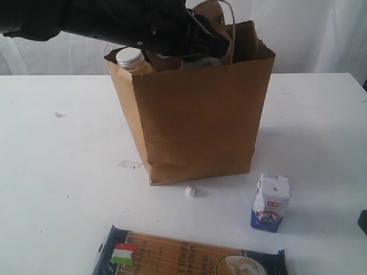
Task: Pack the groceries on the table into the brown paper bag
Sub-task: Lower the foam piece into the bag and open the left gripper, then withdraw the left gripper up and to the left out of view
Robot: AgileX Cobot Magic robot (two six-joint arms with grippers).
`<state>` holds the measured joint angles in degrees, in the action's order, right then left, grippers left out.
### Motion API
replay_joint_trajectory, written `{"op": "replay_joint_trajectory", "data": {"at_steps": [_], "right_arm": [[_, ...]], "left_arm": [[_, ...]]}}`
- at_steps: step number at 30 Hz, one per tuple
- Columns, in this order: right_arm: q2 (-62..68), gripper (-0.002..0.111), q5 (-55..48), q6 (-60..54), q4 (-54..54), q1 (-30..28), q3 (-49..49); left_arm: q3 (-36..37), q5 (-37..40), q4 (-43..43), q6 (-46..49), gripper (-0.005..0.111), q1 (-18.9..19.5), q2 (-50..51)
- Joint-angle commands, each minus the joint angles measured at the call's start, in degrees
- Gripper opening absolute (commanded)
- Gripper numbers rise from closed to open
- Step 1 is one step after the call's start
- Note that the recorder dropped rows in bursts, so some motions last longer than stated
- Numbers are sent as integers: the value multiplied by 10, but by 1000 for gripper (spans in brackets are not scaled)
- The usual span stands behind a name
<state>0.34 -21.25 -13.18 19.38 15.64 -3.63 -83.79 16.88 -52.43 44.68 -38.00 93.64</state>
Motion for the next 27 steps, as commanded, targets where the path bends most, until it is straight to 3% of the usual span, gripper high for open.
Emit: {"op": "replay_joint_trajectory", "data": {"at_steps": [1, 13, 16, 21, 27], "right_arm": [[-3, 0, 3, 0, 1, -3, 3], [-3, 0, 3, 0, 1, -3, 3], [-3, 0, 3, 0, 1, -3, 3], [-3, 0, 3, 0, 1, -3, 3], [-3, 0, 3, 0, 1, -3, 3]], "left_arm": [[-4, -21, 3, -20, 40, -4, -3], [-4, 41, 32, -24, 43, -3, -35], [-4, 81, 48, -25, 33, -3, -54], [-3, 139, 70, -25, 0, -3, -102], [-2, 157, 79, -53, 0, -3, -160]]}}
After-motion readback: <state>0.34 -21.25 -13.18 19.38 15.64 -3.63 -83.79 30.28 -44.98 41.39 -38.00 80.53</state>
